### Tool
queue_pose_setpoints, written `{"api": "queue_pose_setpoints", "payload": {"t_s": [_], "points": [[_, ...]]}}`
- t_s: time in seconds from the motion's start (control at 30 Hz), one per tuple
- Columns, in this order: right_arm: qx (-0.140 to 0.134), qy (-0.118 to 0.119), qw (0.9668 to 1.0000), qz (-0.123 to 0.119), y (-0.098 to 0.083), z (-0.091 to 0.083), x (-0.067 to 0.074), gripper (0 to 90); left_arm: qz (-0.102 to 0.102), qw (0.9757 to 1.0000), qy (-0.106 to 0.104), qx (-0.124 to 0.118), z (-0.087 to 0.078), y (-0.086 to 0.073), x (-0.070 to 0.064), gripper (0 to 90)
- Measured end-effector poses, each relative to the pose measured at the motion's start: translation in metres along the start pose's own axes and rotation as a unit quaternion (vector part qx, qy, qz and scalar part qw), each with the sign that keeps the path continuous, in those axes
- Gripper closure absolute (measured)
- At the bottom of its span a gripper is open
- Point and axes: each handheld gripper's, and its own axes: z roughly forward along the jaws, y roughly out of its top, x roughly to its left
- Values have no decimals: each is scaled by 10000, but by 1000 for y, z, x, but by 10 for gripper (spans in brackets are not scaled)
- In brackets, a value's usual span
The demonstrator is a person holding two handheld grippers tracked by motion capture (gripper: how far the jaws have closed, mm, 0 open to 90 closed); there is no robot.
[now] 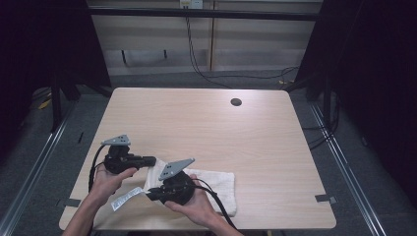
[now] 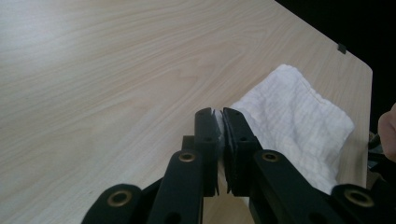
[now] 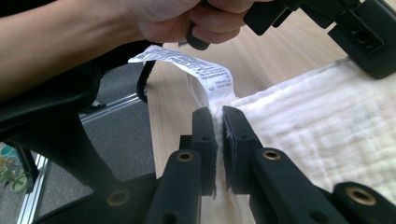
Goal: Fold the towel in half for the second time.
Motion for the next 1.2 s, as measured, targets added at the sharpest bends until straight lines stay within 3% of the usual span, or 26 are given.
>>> {"api": "queue_pose_setpoints", "payload": {"t_s": [0.13, 0.27, 0.4, 0.73, 0.93, 1.2], "points": [[-73, 36, 10000, -51, 9, 3, 3, 849, 0, 10000, 76, -41, -10, 3, -1, 853], [-153, 30, 9998, -131, 17, 3, 8, 850, -81, 9997, 10, -246, -18, 7, -3, 853], [-321, 76, 9993, -145, 24, -1, 11, 850, -27, 9996, 54, -270, -21, 9, -6, 853], [-315, 28, 9995, -43, 9, -3, 8, 850, 22, 9999, -63, -100, -4, 11, -11, 853], [-383, -17, 9992, -80, 10, -15, 10, 849, 149, 9997, -164, -116, 3, 22, -21, 853], [-346, -67, 9994, -75, 4, -23, 9, 849, 189, 9996, -220, 33, 15, 23, -24, 853]]}}
